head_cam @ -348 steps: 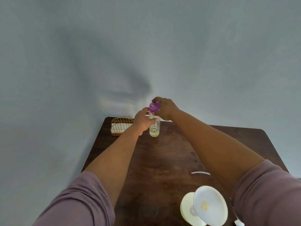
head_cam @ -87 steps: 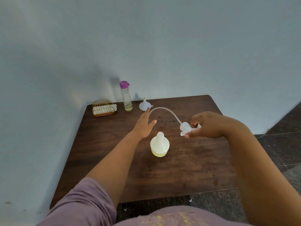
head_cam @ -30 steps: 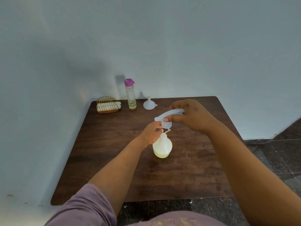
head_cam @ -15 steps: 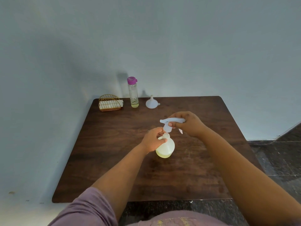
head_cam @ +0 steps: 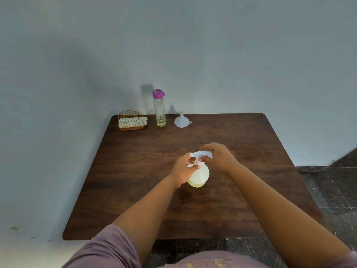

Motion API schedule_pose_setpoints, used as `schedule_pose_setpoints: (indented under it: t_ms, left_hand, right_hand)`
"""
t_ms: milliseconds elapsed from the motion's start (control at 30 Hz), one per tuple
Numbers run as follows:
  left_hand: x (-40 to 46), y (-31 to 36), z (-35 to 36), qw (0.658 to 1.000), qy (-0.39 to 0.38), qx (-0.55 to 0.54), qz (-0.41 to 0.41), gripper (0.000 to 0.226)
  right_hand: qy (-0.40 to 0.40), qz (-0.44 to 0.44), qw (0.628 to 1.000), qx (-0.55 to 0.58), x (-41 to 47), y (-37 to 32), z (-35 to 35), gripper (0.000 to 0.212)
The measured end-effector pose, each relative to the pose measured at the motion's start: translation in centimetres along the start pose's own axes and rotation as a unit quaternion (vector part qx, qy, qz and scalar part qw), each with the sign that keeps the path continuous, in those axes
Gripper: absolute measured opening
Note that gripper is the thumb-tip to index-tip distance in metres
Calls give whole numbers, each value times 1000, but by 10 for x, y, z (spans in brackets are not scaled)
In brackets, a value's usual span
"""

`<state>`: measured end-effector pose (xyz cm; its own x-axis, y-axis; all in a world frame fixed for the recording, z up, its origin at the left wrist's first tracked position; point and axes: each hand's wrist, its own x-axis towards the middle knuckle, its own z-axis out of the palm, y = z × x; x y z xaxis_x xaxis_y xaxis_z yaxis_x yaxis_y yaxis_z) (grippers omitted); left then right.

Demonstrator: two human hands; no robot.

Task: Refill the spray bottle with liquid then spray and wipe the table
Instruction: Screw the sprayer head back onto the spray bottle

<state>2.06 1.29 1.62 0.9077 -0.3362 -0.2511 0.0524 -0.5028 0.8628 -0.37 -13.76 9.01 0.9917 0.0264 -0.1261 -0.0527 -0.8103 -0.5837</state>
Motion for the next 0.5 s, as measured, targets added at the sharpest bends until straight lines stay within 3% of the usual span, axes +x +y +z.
schedule_pose_setpoints:
  t_ms: [167,500]
  left_hand:
    - [-1,1,-2,1000,-1,11,-4,51]
    - [1,-5,2,1000,9,14,-11,52]
  right_hand:
    - [5,-4,1000,-11,1,0,-1,26]
    - [-31,-41,983,-174,10,-11,-1,15]
